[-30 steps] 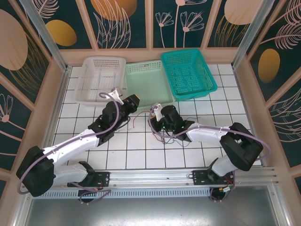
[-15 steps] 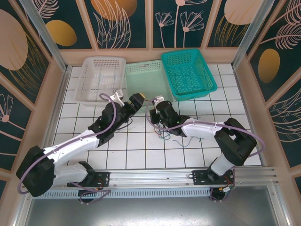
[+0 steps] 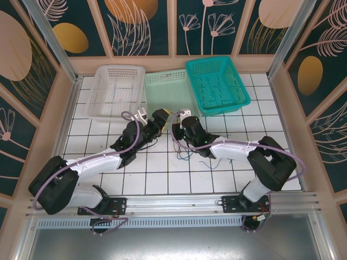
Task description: Untangle the cables
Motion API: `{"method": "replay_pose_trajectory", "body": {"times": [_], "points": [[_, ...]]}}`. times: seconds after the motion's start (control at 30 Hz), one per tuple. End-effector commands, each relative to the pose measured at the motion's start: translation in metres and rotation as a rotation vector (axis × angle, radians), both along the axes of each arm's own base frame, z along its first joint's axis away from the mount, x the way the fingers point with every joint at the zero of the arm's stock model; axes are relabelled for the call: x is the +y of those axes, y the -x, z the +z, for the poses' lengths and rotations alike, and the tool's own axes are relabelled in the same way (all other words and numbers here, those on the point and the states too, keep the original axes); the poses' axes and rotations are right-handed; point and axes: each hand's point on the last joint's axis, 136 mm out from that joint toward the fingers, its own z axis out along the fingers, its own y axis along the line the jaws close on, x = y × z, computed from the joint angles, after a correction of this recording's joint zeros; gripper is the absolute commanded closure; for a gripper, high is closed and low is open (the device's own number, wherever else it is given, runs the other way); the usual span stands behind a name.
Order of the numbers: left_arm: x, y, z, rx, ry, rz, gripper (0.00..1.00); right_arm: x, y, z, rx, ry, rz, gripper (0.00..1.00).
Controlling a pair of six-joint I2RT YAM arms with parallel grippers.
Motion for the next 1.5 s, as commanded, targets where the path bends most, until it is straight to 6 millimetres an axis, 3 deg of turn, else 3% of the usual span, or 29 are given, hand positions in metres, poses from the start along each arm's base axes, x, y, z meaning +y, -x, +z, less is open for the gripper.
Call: {"method": "replay_pose_trajectory", "body": {"times": [0.0, 0.3, 0.47, 0.6, 0.87, 1.13, 1.47], "points": [[0.008, -0.006, 0.015, -0.045, 0.078, 0.057, 0.25, 0.013, 0.017, 0.027, -0.044, -0.105, 0.094, 1.00], [0.012, -0.012, 0.007, -0.034, 0.060, 0.096, 0.32, 0.015, 0.039, 0.032, -0.057, -0.137, 0.200, 1.00], [0.008, -0.014, 0.003, -0.037, 0.043, 0.083, 0.45, 0.021, 0.045, 0.031, -0.051, -0.153, 0.244, 1.00], [0.017, -0.016, 0.001, -0.054, 0.019, 0.112, 0.55, 0.023, 0.051, 0.027, -0.041, -0.134, 0.287, 1.00], [0.042, -0.020, 0.021, -0.152, -0.165, 0.170, 0.76, 0.028, 0.070, 0.009, 0.027, -0.104, 0.393, 1.00], [0.026, -0.021, 0.042, -0.288, -0.441, 0.042, 1.00, 0.043, 0.079, 0.000, 0.092, -0.084, 0.486, 1.00], [0.024, -0.026, 0.056, -0.387, -0.723, -0.032, 1.00, 0.045, 0.084, -0.029, 0.167, 0.042, 0.511, 1.00]]}}
